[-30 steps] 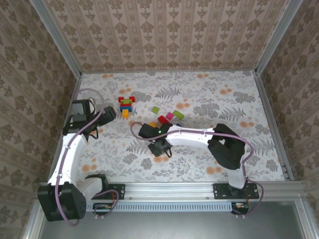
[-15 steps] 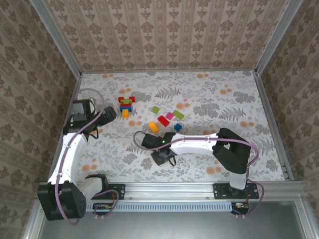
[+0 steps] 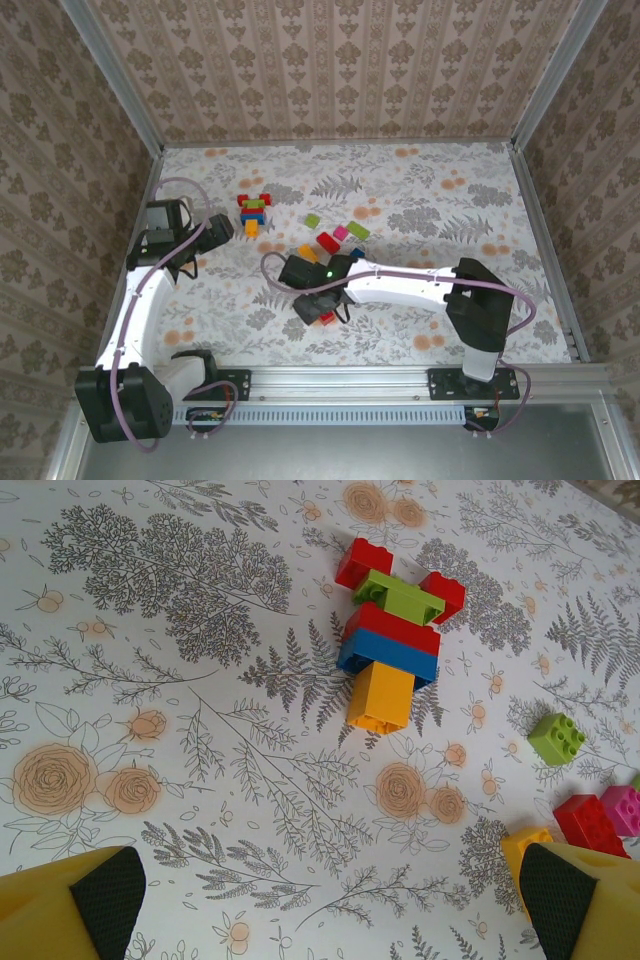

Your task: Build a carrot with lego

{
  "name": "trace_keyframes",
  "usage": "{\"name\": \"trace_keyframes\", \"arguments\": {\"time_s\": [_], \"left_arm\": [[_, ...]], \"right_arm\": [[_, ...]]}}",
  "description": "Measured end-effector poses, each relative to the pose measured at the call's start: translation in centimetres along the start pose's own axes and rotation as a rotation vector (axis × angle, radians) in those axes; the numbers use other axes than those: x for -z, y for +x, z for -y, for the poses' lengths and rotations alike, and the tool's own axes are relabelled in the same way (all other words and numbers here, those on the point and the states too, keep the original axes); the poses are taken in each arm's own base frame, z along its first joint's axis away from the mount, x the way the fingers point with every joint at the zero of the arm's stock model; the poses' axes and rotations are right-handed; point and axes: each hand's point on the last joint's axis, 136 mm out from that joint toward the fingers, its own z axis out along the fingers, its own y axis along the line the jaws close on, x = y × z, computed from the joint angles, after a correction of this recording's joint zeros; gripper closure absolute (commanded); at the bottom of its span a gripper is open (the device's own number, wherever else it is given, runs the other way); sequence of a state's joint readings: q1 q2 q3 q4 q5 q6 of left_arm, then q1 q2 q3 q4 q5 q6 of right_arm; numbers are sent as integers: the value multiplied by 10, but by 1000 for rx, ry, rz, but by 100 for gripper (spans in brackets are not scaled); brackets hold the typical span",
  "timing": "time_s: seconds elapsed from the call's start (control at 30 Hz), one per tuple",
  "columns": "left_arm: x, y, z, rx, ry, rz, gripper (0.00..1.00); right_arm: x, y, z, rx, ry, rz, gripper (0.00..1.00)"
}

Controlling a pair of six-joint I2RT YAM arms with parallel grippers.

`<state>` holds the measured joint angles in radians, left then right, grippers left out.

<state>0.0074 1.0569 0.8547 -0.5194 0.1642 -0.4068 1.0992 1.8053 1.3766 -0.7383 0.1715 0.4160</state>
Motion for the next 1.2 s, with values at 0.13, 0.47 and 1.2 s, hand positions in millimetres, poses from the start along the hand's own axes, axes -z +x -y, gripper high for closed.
{"name": "trace_keyframes", "arguments": {"time_s": [0.13,0.47,1.2], "left_arm": [[0,0,0,-1,0,0,0],[0,0,0,-4,0,0,0],[0,0,1,-7,7,-2,0]], "right_arm": [[21,-44,6,-2,-9,83,33],[-37,-101,56,-54,54,38,35],[-94,-98,74,-94,25,-71,37]]}}
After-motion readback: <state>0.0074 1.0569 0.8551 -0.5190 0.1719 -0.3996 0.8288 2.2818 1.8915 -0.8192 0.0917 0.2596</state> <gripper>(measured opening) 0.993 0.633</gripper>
